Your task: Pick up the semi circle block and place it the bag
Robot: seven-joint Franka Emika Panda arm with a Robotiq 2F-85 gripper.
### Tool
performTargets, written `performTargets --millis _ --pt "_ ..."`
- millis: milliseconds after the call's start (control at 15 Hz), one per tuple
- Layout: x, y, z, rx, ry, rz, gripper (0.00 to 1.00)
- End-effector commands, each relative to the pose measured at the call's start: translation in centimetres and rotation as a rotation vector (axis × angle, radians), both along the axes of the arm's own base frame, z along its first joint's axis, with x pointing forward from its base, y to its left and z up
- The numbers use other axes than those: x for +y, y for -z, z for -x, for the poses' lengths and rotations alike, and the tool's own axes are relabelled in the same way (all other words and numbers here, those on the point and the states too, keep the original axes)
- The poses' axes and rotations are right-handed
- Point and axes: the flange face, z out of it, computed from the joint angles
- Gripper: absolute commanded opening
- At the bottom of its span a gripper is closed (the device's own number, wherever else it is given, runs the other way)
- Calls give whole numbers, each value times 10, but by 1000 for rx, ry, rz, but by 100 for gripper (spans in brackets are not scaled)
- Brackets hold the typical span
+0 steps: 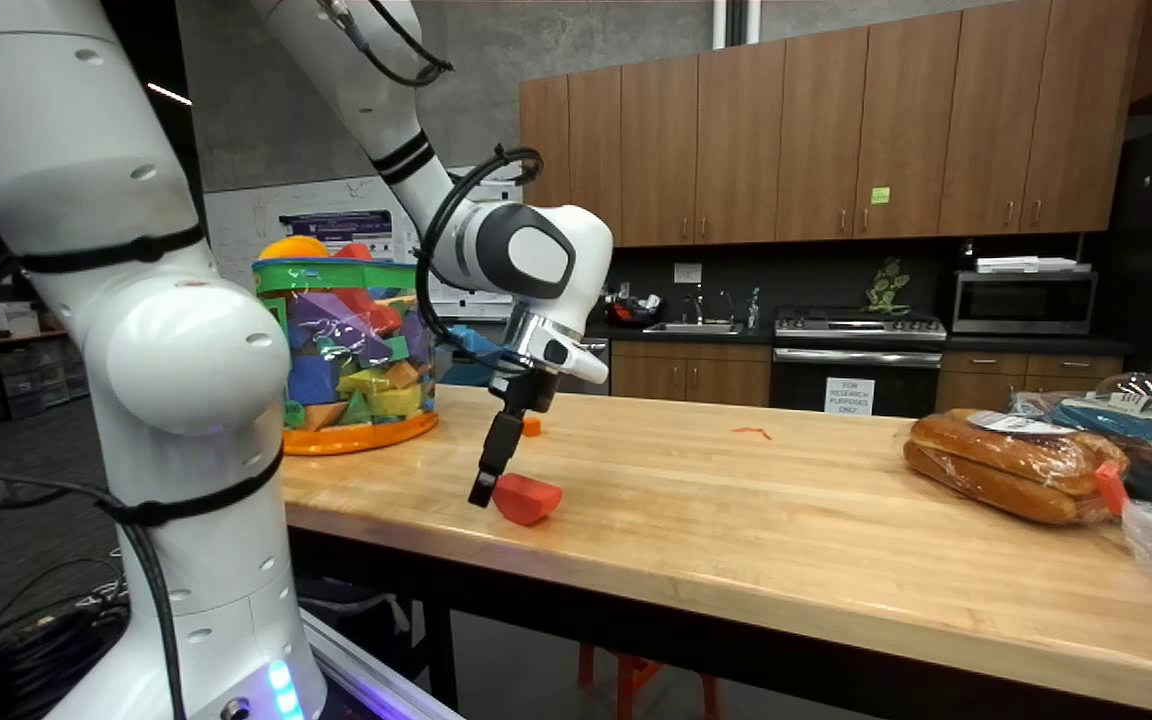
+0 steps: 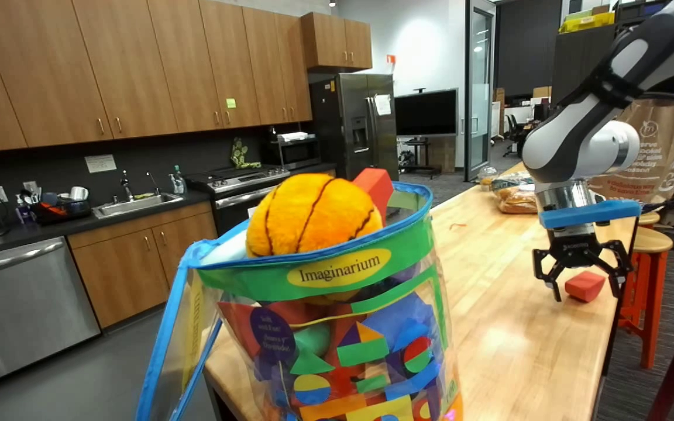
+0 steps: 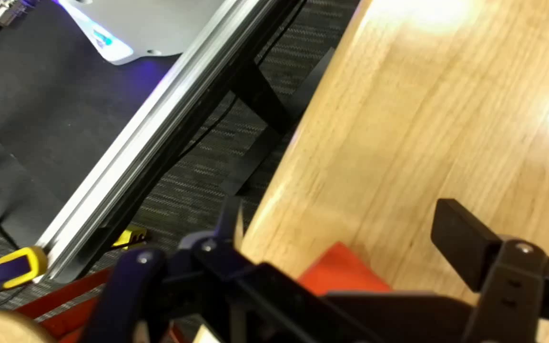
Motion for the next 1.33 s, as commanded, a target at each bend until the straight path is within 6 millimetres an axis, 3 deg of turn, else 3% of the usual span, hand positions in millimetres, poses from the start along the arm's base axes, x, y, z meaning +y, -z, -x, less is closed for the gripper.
performTargets --millis 0,133,267,400,533,933,1267 --pt "-18 -34 -1 -73 101 154 100" --pt "-23 -45 9 -122 152 231 100" --pt "-31 -62 -3 -158 184 290 100" --pt "-27 -65 4 -167 160 303 100" --pt "-21 -68 -4 -172 128 262 100" --pt "8 -42 -11 -122 126 104 100" --pt "18 -18 -11 -68 132 58 100"
